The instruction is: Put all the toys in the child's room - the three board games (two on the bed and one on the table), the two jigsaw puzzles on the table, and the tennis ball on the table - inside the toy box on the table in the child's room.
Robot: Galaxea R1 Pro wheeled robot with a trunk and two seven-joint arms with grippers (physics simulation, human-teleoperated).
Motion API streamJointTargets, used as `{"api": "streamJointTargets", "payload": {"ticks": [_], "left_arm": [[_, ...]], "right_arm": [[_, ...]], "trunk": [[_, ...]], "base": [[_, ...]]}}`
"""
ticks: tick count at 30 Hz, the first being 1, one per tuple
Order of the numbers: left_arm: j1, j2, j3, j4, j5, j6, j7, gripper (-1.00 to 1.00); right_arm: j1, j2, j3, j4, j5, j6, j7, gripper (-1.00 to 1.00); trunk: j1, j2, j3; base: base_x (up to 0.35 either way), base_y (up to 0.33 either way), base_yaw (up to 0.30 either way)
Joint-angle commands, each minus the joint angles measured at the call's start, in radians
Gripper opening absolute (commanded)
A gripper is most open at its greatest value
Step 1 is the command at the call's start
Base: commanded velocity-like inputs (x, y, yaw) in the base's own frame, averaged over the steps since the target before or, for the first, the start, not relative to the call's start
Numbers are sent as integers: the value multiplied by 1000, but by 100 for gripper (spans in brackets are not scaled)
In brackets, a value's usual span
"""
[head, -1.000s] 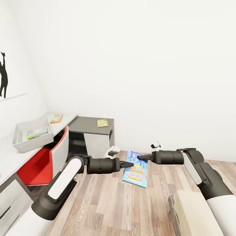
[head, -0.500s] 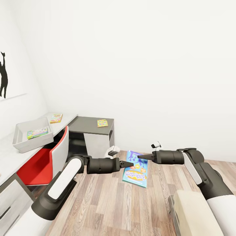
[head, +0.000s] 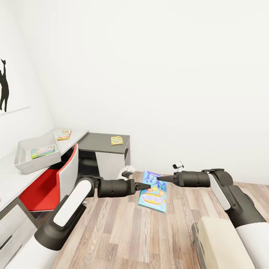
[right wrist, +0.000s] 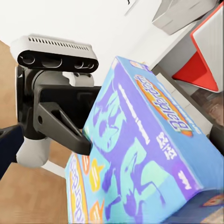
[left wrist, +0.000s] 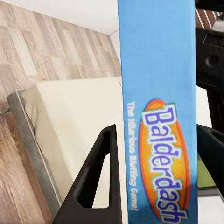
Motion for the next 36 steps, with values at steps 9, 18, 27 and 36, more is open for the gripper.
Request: {"api": "streamJointTargets", "payload": {"ticks": [9,18,27,36], "left_arm": [[1,29,44,1,-8,0,14,-100],[8,57,125,1,-7,-1,13,-100],[26,93,226,-6,-7,-1,12,-100],[83,108,445,-13,1,1,7,-100]], "right_arm": [[-1,-4,-44,4,-7,8,-78,100],[3,-10,-172,6,-7,8,-266,100],[6,-13,-239,6,-7,8,-345,100],[9,-11,-253,-2,-6,8,-359,100]], "trunk": [[1,-2,-2],[1,-2,-2],[1,-2,-2],[1,-2,-2]], "base": [[0,0,0],[0,0,0],[0,0,0],[0,0,-3]]}}
